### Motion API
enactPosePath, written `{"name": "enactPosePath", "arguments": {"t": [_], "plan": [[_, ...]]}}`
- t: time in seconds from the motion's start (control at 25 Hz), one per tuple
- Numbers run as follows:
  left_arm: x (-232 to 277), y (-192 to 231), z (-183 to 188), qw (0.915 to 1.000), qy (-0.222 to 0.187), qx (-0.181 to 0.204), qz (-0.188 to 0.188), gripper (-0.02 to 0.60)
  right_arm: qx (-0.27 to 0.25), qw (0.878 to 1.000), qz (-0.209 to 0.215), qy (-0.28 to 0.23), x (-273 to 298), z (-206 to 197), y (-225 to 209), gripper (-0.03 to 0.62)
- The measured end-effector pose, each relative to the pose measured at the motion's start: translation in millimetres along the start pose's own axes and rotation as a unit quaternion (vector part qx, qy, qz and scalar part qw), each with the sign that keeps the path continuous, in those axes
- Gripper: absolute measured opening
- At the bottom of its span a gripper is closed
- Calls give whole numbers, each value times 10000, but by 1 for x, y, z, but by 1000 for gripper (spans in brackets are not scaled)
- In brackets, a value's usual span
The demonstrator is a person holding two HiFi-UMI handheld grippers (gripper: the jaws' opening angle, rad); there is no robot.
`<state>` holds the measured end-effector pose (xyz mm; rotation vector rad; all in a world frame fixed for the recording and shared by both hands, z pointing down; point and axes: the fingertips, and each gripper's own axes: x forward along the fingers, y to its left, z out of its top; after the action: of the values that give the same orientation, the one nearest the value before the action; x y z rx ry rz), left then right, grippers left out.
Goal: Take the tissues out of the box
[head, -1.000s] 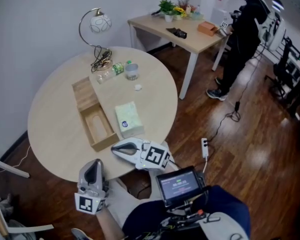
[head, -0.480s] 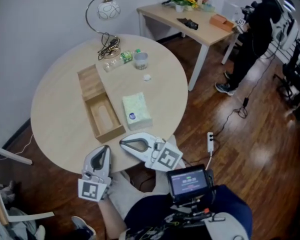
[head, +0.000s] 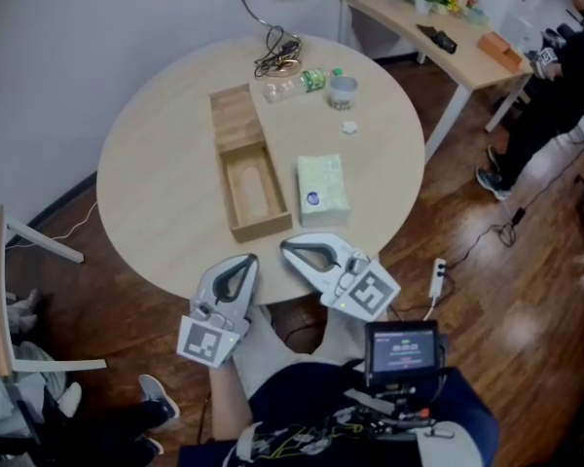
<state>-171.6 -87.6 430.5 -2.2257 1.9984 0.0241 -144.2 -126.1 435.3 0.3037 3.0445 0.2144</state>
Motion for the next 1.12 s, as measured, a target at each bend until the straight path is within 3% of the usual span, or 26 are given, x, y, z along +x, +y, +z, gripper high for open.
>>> {"name": "enactPosePath", "arguments": {"t": [0.64,0.84,1.0,1.12], "plan": [[-2,1,3,9999,-134,-31,58,3,-121,9999,23,-86,1,3,2,-3],[0,2,2,9999,-75,-142,56,3,-108,9996,-1,247,-2,-6,0,-3],[-6,9,-2,9997,83,-155,148,3,286,9987,-14,422,2,-11,0,-3],[-10,11,-7,9997,57,-105,216,3,50,9989,157,440,6,-8,3,-3]]}}
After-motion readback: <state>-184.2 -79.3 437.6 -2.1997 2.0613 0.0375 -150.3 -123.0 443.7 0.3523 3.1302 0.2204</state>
